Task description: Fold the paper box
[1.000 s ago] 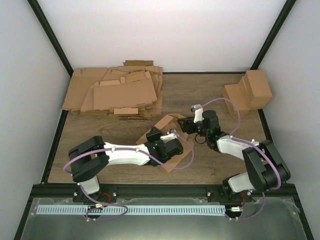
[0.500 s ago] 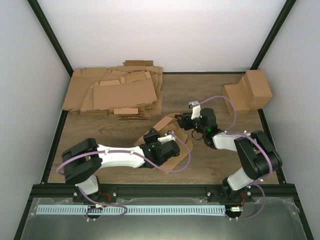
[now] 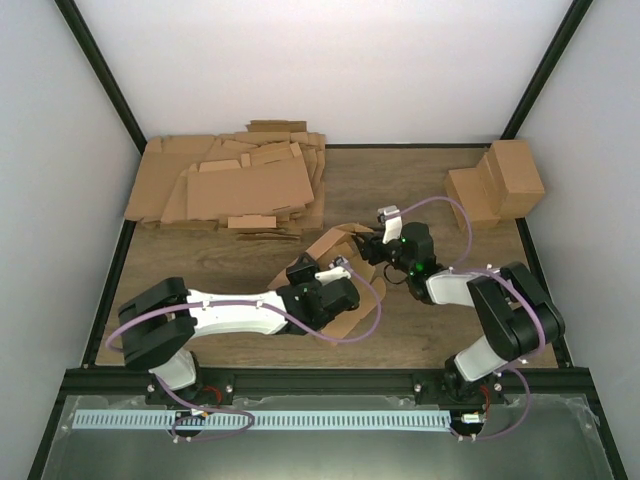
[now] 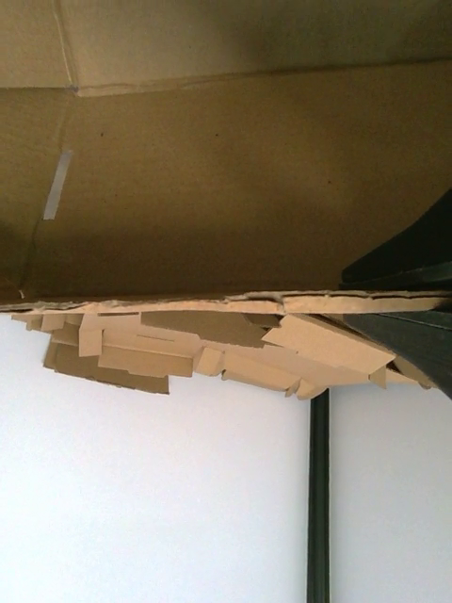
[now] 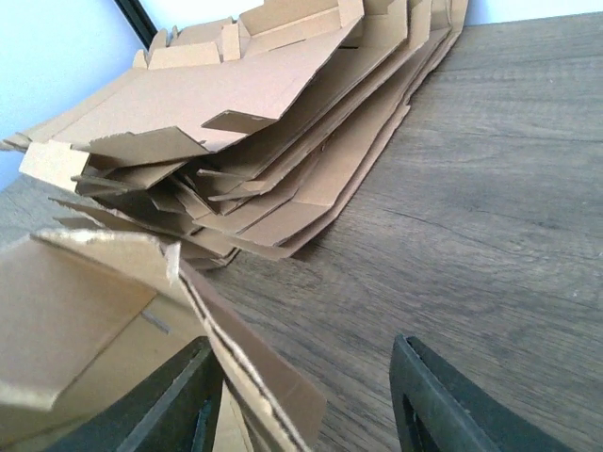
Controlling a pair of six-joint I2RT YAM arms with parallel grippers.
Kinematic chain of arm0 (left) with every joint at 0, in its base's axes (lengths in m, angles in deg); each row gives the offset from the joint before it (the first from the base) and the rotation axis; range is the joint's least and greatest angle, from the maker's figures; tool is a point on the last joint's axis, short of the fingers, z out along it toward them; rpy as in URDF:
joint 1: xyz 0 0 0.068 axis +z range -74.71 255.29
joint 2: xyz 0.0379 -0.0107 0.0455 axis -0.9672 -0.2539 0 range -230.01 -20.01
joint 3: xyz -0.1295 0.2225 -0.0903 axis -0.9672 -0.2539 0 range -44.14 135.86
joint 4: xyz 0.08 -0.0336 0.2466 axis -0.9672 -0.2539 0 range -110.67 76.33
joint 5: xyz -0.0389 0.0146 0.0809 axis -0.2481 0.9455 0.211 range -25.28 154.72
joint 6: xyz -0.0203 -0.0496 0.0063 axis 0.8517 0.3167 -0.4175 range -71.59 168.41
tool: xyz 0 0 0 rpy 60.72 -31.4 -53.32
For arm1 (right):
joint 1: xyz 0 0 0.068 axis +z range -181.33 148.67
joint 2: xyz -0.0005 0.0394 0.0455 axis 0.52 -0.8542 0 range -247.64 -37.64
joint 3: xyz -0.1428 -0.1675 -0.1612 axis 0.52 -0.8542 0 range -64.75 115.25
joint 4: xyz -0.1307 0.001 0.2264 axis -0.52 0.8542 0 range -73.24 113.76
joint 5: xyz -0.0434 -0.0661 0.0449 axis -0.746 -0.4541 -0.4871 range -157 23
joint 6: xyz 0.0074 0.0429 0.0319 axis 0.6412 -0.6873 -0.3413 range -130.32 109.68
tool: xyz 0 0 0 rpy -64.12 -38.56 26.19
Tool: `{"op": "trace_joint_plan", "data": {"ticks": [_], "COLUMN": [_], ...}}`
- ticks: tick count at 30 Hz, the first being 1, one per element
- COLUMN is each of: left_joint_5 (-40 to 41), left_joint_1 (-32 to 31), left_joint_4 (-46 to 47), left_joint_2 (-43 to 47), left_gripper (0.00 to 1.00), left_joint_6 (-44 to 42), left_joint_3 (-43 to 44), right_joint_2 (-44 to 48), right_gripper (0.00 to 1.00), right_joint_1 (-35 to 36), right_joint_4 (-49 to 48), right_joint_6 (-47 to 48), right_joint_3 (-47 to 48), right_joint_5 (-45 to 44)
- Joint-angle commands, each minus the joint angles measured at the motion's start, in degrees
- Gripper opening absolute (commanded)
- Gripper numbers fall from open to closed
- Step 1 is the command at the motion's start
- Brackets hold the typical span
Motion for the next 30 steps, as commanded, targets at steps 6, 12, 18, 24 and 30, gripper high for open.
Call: {"op": "trace_joint_plan", "data": {"ticks": [6, 12, 18, 24, 30], "left_joint_5": [2.25, 2.07, 0.94, 1.59, 2.48], "left_joint_1": [-0.46, -0.46, -0.51, -0.55, -0.55], "left_joint_4": [-3.00, -3.05, -2.75, -2.83, -3.56], "left_joint_2": [-0.67, -1.52, -1.41, -4.06, -6.01], "left_gripper": [0.04, 0.04, 0.04, 0.04, 0.04], "left_joint_6": [2.72, 2.61, 2.53, 2.17, 2.51], "left_joint_3": [2.79, 2.90, 2.60, 2.95, 3.64], "right_joint_2": [3.28, 2.88, 1.36, 3.41, 6.92], "right_gripper": [0.46, 0.41, 0.26, 0.06, 0.03], "right_joint_1": [0.40, 0.40, 0.38, 1.08, 2.73], "right_joint_4": [-2.20, -1.80, -0.94, 1.99, 13.06], "right_joint_6": [4.19, 5.58, 6.31, 5.79, 2.02], "right_joint_3": [-1.99, -1.43, -0.02, -0.41, 1.87], "right_joint_5": [-0.81, -0.04, 1.23, 1.57, -6.03]}}
